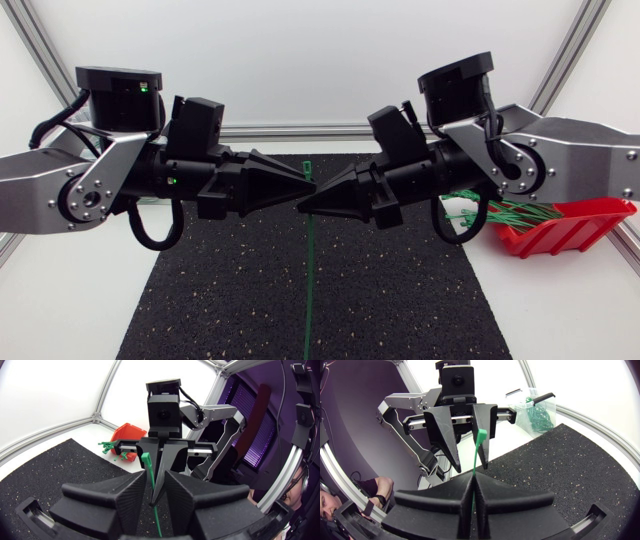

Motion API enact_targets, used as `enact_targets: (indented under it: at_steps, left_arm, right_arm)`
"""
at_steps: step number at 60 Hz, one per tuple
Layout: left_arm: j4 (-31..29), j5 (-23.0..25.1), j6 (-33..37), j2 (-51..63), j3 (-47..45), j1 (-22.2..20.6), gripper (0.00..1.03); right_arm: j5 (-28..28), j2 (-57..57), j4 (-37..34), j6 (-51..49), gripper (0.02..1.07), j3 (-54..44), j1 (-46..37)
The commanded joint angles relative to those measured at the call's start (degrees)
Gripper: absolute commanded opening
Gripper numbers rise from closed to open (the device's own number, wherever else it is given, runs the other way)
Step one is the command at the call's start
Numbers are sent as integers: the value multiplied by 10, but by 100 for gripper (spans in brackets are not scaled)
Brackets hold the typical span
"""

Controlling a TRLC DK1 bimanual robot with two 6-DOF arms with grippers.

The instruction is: Take a green cable tie from the red box, thread the tail through the head to close it, then place it in the transparent bin on the left.

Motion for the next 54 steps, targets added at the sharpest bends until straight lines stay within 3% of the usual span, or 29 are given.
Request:
enact_targets:
  at_steps: [1, 29, 32, 54]
  left_arm:
    - [11, 6, -10, 9, 0, 4, 24]
    - [16, 6, -14, 8, -1, 8, 19]
    - [16, 6, -16, 8, 0, 7, 15]
    - [19, 5, -22, 2, -3, 4, 14]
  right_arm:
    - [-3, -12, 9, 12, 8, -19, 1]
    - [-3, -34, 11, 12, 8, -33, -7]
    - [-3, -34, 12, 12, 8, -32, -7]
    - [-3, -24, 16, 12, 8, -32, -1]
